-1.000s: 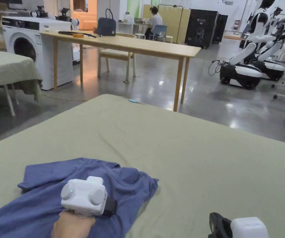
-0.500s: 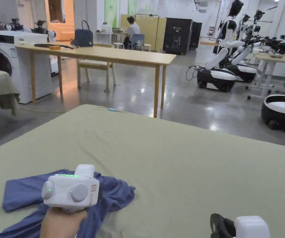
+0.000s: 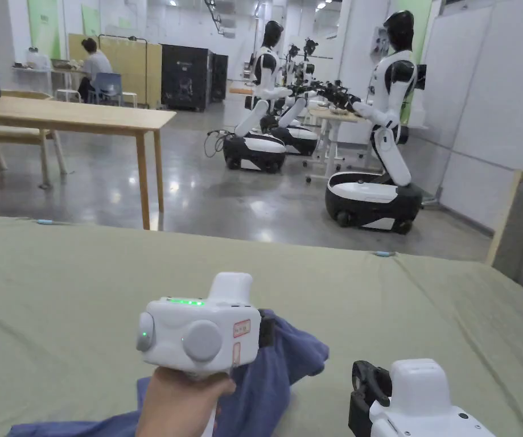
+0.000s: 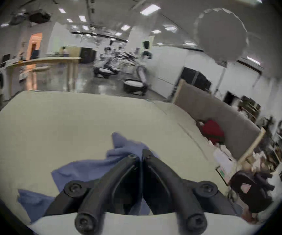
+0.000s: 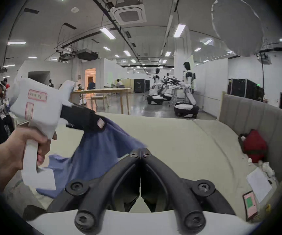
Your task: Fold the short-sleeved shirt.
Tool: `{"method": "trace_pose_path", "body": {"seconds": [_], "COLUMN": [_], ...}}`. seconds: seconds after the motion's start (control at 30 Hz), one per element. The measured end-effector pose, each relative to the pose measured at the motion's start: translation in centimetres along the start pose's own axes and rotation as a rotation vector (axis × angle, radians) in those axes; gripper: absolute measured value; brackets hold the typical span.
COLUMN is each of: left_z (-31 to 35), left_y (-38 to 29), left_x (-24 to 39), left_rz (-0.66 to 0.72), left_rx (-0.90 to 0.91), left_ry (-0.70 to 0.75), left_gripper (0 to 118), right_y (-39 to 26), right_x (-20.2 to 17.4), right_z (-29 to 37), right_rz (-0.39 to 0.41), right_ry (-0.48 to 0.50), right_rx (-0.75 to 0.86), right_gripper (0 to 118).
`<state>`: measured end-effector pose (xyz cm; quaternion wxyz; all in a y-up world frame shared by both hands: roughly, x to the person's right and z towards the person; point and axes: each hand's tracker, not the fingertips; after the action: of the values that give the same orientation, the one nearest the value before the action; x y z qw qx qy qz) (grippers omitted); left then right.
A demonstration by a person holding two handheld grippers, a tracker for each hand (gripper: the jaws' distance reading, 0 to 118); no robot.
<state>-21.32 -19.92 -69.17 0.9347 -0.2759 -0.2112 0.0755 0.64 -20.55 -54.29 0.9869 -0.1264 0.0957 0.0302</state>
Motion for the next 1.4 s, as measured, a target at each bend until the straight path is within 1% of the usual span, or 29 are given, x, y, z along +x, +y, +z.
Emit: {"method": "trace_pose_path", "body": {"seconds": [0.1,0.17,0.23,0.27,0.37,0.4,0.43,0.47,0.5,0.53,0.57,0.67,0.73,0.8,0.83,0.9,0.93,0.97,1.0,1.03,1.07,1.1,1.13,1.17,1.23,1.3,1.37,1.4], "left_z": [-6.5,-10.5,-12.3,-12.9,-13.1,-12.6,-11.8,-11.3,-9.9,-8.2,-5.7,1.2,8.2,13.4,14.5,16.4,16.9,17.1,19.3,19.5,19.4,19.8,18.9,18.7,18.1,17.3,16.3,16.6], "left_y": [-3.9,-6.9,-10.2,-10.9,-11.4,-11.2,-10.8,-10.1,-9.6,-9.5,-9.0,-9.1,-8.7,-9.5,-10.7,-12.7,-13.3,-13.6,-13.1,-13.2,-13.2,-13.3,-13.2,-12.9,-12.0,-11.4,-10.4,-10.4], "left_x": [3.2,4.1,4.8,5.0,5.4,5.5,5.5,5.0,4.9,4.7,4.4,2.7,1.3,-0.2,-2.2,-5.0,-6.0,-6.9,-5.5,-6.0,-6.7,-7.5,-9.5,-10.9,-14.0,-18.4,-21.7,-19.8], "left_rz": [-0.059,-0.073,-0.047,-0.05,-0.06,-0.063,-0.063,-0.05,-0.032,-0.026,-0.024,-0.106,-0.132,-0.114,-0.109,-0.1,-0.1,-0.092,-0.1,-0.064,-0.04,-0.025,0.031,0.068,0.085,0.144,0.17,0.124], "left_rx": [-0.168,-0.253,-0.318,-0.329,-0.319,-0.301,-0.275,-0.263,-0.249,-0.233,-0.192,-0.062,0.036,0.099,0.154,0.199,0.19,0.165,0.169,0.142,0.096,0.096,0.041,0.026,-0.018,-0.055,-0.117,-0.113], "left_ry": [0.047,0.08,0.119,0.145,0.146,0.145,0.131,0.111,0.082,0.053,0.04,0.124,0.202,0.29,0.33,0.43,0.488,0.502,0.495,0.475,0.481,0.485,0.429,0.45,0.512,0.551,0.596,0.639], "left_gripper": [0,0,0,0,0,8,25,63,112,118,116,116,116,117,117,117,117,115,98,52,0,0,0,0,0,0,0,0], "right_y": [-0.8,-1.6,-2.3,-2.6,-3.2,-3.2,-3.2,-3.1,-3.0,-2.9,-2.7,-2.4,-2.4,-2.5,-2.6,-2.8,-2.9,-3.0,-3.0,-3.1,-3.2,-3.3,-3.4,-3.5,-3.8,-4.1,-4.4,-4.5], "right_x": [3.0,4.6,6.2,6.8,7.9,8.0,8.0,8.1,8.0,7.8,7.5,6.3,5.1,4.0,3.2,2.0,1.5,1.0,0.5,0.1,-0.2,-0.4,-0.4,-0.5,-0.6,-0.3,0.2,0.4], "right_z": [0.5,0.4,0.3,0.3,0.3,0.4,0.4,0.4,0.5,0.6,0.7,1.0,1.0,0.8,0.7,0.4,0.3,0.2,0.2,0.1,0.2,0.2,0.2,0.1,0.2,0.1,-0.2,-0.4], "right_rz": [-0.002,-0.003,-0.014,-0.018,-0.025,-0.028,-0.033,-0.044,-0.053,-0.057,-0.058,-0.057,-0.057,-0.056,-0.054,-0.057,-0.068,-0.072,-0.071,-0.069,-0.066,-0.068,-0.074,-0.079,-0.071,-0.061,-0.067,-0.072], "right_ry": [-0.042,-0.068,-0.09,-0.092,-0.1,-0.102,-0.101,-0.094,-0.09,-0.083,-0.073,-0.038,-0.013,0.02,0.031,0.051,0.068,0.076,0.081,0.085,0.088,0.09,0.098,0.102,0.097,0.083,0.076,0.069], "right_rx": [-0.014,-0.034,-0.063,-0.072,-0.082,-0.081,-0.082,-0.084,-0.086,-0.082,-0.08,-0.074,-0.076,-0.081,-0.083,-0.087,-0.089,-0.093,-0.093,-0.094,-0.094,-0.095,-0.103,-0.108,-0.115,-0.122,-0.131,-0.135], "right_gripper": [0,0,0,0,0,0,0,0,0,0,0,0,0,0,0,0,0,0,0,0,0,0,0,0,0,0,0,0]}}
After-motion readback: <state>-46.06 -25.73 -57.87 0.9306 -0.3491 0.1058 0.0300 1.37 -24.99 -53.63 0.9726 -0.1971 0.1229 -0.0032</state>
